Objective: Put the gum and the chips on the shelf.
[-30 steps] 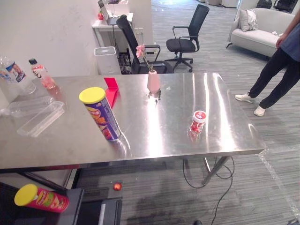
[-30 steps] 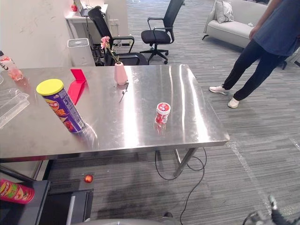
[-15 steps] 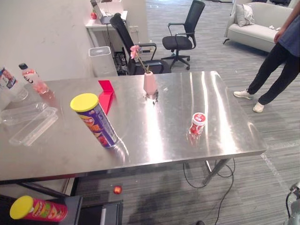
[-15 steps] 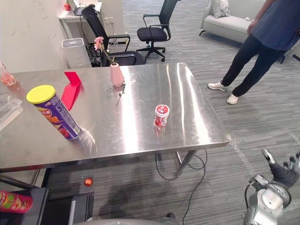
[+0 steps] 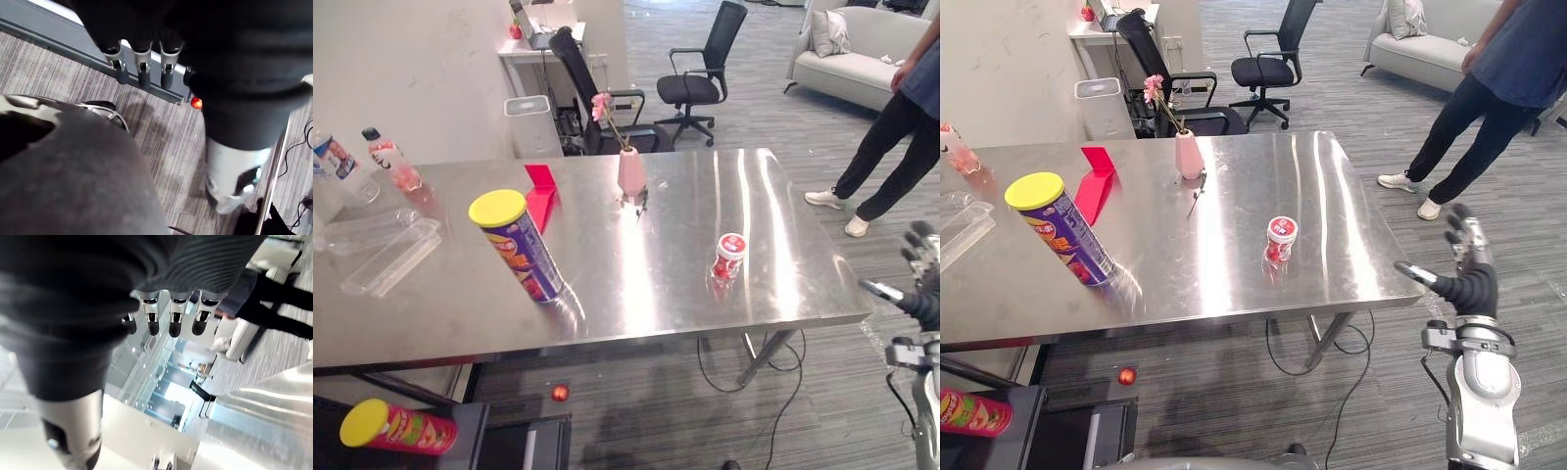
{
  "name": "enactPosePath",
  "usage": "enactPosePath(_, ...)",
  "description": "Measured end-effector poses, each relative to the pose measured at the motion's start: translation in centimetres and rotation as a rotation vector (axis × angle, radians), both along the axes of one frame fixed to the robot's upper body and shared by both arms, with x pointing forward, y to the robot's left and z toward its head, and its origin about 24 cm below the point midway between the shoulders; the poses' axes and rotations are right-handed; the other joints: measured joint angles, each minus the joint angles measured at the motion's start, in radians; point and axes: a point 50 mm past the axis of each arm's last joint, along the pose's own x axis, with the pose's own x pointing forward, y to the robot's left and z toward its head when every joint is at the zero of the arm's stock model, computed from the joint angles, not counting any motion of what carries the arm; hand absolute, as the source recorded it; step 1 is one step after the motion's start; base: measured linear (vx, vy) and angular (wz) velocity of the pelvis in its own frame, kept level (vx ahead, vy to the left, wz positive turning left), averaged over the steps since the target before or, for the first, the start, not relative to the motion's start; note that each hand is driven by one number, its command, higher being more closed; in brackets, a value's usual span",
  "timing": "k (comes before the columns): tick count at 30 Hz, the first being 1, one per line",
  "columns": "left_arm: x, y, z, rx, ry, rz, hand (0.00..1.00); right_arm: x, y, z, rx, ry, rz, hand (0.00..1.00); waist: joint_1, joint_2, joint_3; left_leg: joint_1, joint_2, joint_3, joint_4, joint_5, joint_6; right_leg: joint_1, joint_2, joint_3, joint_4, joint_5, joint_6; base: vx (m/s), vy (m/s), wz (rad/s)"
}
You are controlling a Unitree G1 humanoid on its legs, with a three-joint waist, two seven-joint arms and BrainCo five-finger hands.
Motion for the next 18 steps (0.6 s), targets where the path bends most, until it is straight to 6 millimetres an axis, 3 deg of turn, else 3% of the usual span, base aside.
enactPosePath(11,0.0,0.4,0.1,0.019,0.001,-0.049,0.0,1.2,2.5,-2.1,0.002,0.157,0.2,0.0,0.002,-0.009,-0.005,-0.024,-0.002,-0.047,0.001,0.004,0.005,0.005,-0.007,-0.054,0.013,0.0,-0.001,0.0,-0.012,0.11)
enactPosePath(18,0.2,0.4,0.1,0.019,0.003,-0.073,0.0,1.5,1.9,-3.4,0.031,0.2,0.158,0.0,0.003,-0.009,-0.006,-0.038,-0.016,-0.077,-0.013,0.019,0.019,0.006,-0.019,-0.079,0.016,-0.001,-0.002,-0.02,0.0,0.13)
